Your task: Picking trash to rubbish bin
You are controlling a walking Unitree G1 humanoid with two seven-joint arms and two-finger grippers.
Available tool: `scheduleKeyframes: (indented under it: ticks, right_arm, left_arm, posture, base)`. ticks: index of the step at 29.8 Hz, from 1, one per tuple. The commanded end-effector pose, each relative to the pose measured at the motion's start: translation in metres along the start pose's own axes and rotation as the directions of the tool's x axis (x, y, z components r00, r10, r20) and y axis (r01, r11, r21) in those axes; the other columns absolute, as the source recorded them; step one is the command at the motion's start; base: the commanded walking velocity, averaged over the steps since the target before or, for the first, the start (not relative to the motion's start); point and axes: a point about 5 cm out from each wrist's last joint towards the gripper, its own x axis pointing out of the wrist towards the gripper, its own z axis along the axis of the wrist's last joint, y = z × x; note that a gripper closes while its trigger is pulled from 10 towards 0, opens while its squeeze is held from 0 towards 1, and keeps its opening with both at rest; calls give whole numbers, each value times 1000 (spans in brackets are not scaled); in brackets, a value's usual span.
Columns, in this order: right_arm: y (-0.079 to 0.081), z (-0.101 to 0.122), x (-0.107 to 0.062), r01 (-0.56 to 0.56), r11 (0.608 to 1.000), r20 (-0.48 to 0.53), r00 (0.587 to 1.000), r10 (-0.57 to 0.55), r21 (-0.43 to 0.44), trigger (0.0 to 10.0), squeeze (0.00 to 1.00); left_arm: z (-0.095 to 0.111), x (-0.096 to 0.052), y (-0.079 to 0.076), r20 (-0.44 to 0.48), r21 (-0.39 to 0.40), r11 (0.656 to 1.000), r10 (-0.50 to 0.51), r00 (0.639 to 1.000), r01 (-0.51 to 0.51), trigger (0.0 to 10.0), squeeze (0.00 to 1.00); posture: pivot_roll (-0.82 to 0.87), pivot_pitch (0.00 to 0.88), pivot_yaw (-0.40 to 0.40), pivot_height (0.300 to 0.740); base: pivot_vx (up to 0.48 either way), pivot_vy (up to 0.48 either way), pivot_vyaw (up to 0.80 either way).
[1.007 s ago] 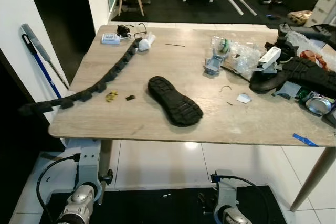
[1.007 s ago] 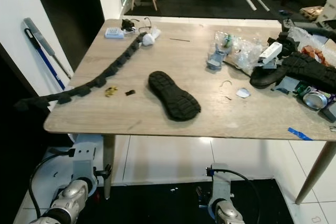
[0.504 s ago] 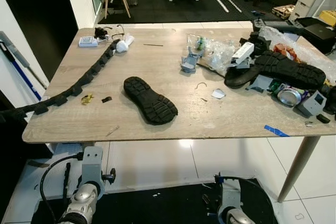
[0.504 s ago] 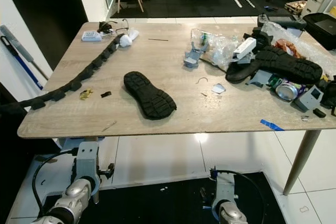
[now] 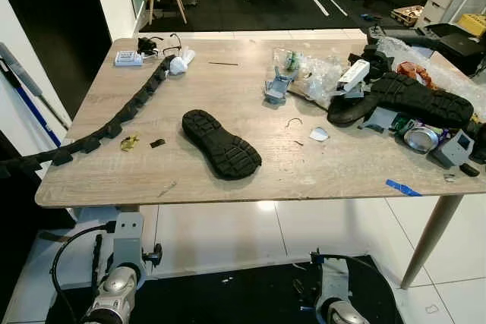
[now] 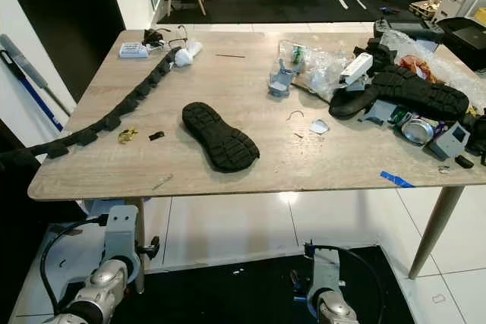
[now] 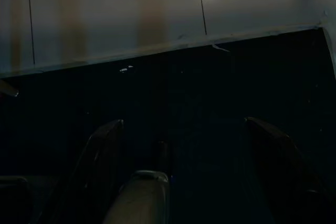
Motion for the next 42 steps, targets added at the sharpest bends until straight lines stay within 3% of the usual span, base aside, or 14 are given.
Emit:
scheduleKeyframes:
  ticks: [1, 3, 6, 12, 16, 19, 23, 26, 28, 29, 34, 37, 38, 42]
  right_arm:
    - [-3, -8, -3, 4, 1000, -17, 1000, -4, -1, 10000, 0]
    - [-3, -8, -3, 0, 1000, -19, 1000, 0, -5, 10000, 0]
    - [-1, 0, -3, -59, 998, 45, 997, 59, -8, 10000, 0]
    - [-4, 6, -4, -93, 995, 103, 990, 95, -20, 10000, 0]
    - [-8, 16, -13, -185, 981, 221, 956, 195, -65, 10000, 0]
    - [-8, 19, -18, -210, 972, 262, 937, 230, -102, 10000, 0]
    - [-10, 29, -25, -217, 973, 329, 915, 232, -83, 10000, 0]
    - [-11, 43, -36, -230, 969, 407, 879, 246, -90, 10000, 0]
    - [-8, 60, -51, -235, 962, 478, 835, 274, -140, 10000, 0]
    - [-8, 60, -51, -235, 962, 478, 835, 274, -140, 10000, 0]
    - [-1, 91, -81, -267, 956, 585, 759, 287, -123, 10000, 0]
    - [3, 95, -92, -292, 947, 591, 744, 312, -133, 10000, 0]
    - [7, 94, -102, -320, 933, 569, 742, 355, -166, 10000, 0]
    - [10, 94, -110, -331, 925, 564, 736, 376, -185, 10000, 0]
  left_arm:
    - [-12, -4, 5, -40, 31, 999, 9, 999, -7, 10000, 0]
    - [-13, -4, 6, -46, 38, 999, 6, 999, -5, 10000, 0]
    - [-21, -9, 10, -62, 139, 989, -33, 998, 41, 10000, 0]
    - [-24, -13, 18, -42, 212, 976, -48, 998, 56, 10000, 0]
    - [-14, -29, 32, 126, 142, 989, -54, 991, 36, 10000, 0]
    - [-8, -39, 37, 184, 122, 992, -47, 982, 25, 10000, 0]
    - [1, -48, 39, 254, 100, 995, -47, 966, 22, 10000, 0]
    - [15, -57, 40, 330, 78, 997, -48, 943, 24, 10000, 0]
    - [31, -65, 37, 402, 74, 996, -74, 912, 48, 10000, 0]
    - [31, -65, 37, 402, 74, 996, -74, 912, 48, 10000, 0]
    - [55, -87, 26, 487, 99, 982, -188, 853, 160, 10000, 0]
    - [58, -94, 23, 493, 103, 974, -226, 840, 202, 10000, 0]
    - [58, -103, 19, 488, 124, 960, -278, 828, 250, 10000, 0]
    - [60, -110, 17, 490, 134, 951, -308, 815, 279, 10000, 0]
  posture:
    - [23, 113, 1, 740]
    - [23, 113, 1, 740]
    - [21, 122, 12, 740]
    - [17, 128, 18, 740]
    - [38, 145, 3, 740]
    - [35, 156, -6, 740]
    - [36, 160, -9, 740]
    - [33, 164, -8, 740]
    - [29, 162, -5, 740]
    - [29, 162, -5, 740]
    - [15, 160, -2, 740]
    - [15, 159, -1, 740]
    - [15, 158, 0, 740]
    - [15, 156, -1, 740]
  base:
    - [0, 0, 0]
    - [0, 0, 0]
    - [0, 0, 0]
    - [0, 0, 0]
    - [0, 0, 0]
    - [0, 0, 0]
    - [0, 0, 0]
    - [0, 0, 0]
    - [0, 0, 0]
    - [0, 0, 0]
    - [0, 0, 0]
    - [0, 0, 0]
    - [0, 0, 0]
    - [0, 0, 0]
